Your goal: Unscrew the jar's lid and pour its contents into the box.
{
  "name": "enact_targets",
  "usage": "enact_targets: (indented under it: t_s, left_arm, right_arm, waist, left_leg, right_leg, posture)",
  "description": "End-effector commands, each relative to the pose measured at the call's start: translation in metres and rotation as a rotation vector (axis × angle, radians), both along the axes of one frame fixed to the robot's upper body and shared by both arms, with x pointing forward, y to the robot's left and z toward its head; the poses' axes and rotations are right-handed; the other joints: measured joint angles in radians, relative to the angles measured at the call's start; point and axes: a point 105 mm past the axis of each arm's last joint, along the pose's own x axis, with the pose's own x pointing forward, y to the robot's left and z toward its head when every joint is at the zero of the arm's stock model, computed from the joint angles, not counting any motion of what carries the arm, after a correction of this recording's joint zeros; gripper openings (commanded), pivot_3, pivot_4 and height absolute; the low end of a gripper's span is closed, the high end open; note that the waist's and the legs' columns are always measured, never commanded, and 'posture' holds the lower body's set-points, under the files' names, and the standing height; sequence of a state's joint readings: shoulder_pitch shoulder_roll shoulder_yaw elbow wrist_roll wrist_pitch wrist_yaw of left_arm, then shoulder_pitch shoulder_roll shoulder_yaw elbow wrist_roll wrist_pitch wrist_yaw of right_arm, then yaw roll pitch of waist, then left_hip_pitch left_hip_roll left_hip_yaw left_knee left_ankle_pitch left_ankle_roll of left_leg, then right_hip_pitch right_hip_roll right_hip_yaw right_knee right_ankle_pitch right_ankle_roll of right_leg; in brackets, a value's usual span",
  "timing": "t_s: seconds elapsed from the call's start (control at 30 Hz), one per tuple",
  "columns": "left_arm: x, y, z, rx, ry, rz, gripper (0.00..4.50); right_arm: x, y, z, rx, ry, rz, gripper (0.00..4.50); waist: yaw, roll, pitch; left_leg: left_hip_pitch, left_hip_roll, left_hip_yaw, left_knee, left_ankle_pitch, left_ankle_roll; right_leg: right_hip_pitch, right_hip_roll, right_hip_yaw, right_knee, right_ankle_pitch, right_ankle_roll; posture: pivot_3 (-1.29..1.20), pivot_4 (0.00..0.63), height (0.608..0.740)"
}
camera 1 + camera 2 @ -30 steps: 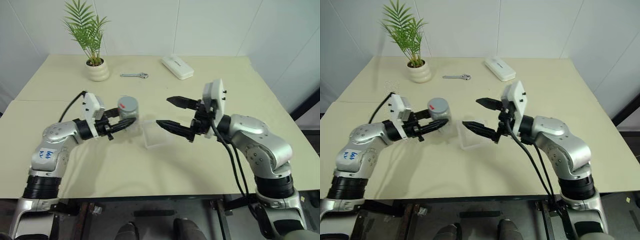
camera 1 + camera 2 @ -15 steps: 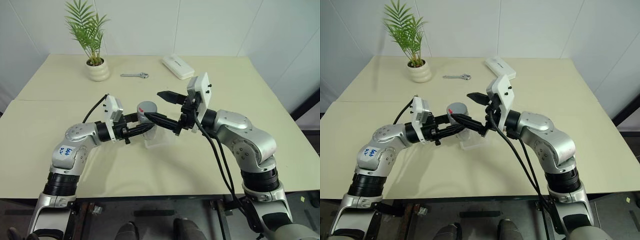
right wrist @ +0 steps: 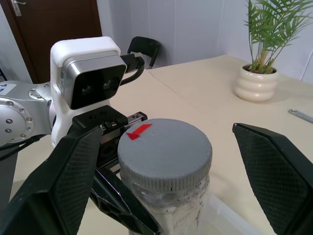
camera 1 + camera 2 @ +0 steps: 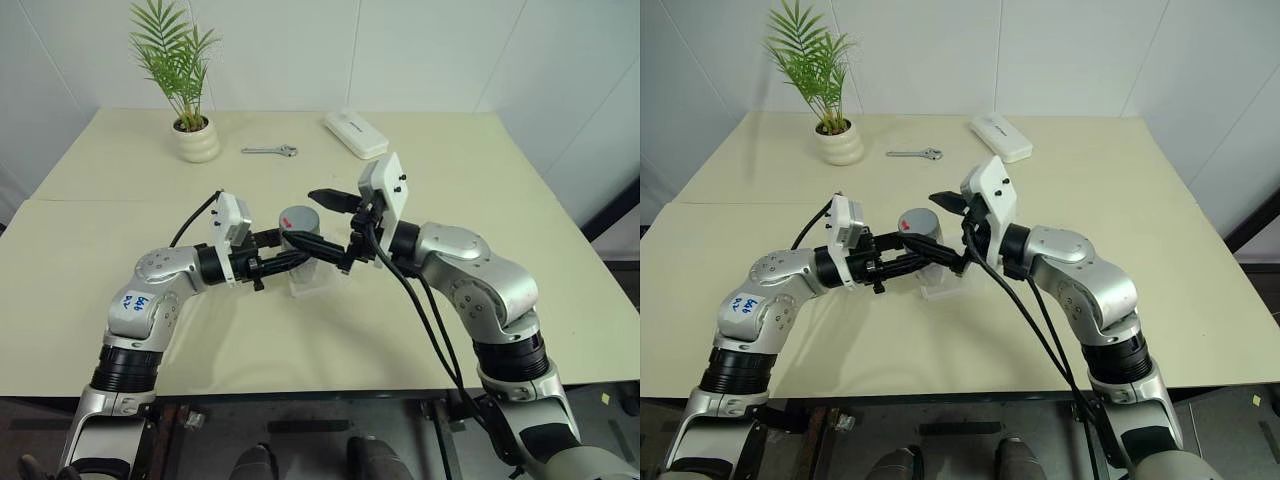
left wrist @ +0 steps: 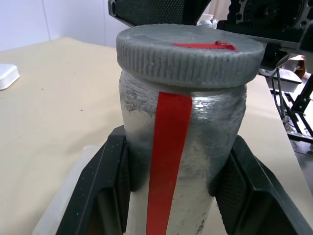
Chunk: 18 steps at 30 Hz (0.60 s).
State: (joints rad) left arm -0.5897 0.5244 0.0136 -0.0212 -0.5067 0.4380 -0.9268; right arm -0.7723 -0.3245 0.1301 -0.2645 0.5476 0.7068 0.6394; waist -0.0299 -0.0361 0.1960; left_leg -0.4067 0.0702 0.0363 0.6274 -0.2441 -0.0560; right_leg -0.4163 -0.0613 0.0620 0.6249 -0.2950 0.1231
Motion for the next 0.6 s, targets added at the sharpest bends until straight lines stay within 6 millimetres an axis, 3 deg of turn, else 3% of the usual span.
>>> enact_targets:
  t_s: [0.03,0.1,0.23,0.47,0.6]
  left_arm:
    - [-0.003,-0.005,0.011,-0.005,-0.047,-0.029,1.87]
    - [-0.004,-0.005,0.011,-0.006,-0.046,-0.029,1.87]
    - [-0.004,-0.003,0.012,-0.013,-0.042,-0.022,1.87]
    - [-0.005,-0.001,0.014,-0.005,-0.045,-0.039,1.87]
    - [-0.017,-0.002,0.025,-0.014,-0.049,-0.192,1.87]
  right_arm:
    - [-0.003,0.003,0.005,0.006,-0.025,0.015,4.31]
    - [-0.003,0.004,0.005,0.004,-0.022,0.014,3.92]
    - [-0.004,0.005,0.003,-0.004,-0.012,0.023,2.56]
    - [-0.005,0.003,0.004,-0.006,-0.01,0.046,2.51]
    - [-0.026,-0.002,0.006,-0.058,-0.032,0.273,2.51]
  waist:
    - [0.0,0.0,0.0]
    - [0.0,0.0,0.0]
    - [0.0,0.0,0.0]
    - [0.0,0.0,0.0]
    - [0.001,0.0,0.0]
  left_leg:
    - [0.0,0.0,0.0,0.0,0.0,0.0]
    - [0.0,0.0,0.0,0.0,0.0,0.0]
    - [0.0,0.0,0.0,0.0,0.0,0.0]
    - [0.0,0.0,0.0,0.0,0.0,0.0]
    - [0.0,0.0,0.0,0.0,0.0,0.0]
  right_leg:
    - [0.0,0.0,0.0,0.0,0.0,0.0]
    - [0.0,0.0,0.0,0.0,0.0,0.0]
    - [0.0,0.0,0.0,0.0,0.0,0.0]
    - [0.0,0.0,0.0,0.0,0.0,0.0]
    - [0.0,0.0,0.0,-0.001,0.0,0.0]
  posture:
    - [0.0,0.15,0.74]
    - [0.0,0.15,0.74]
    - [0.0,0.15,0.74]
    - [0.0,0.15,0.74]
    - [0.0,0.15,0.74]
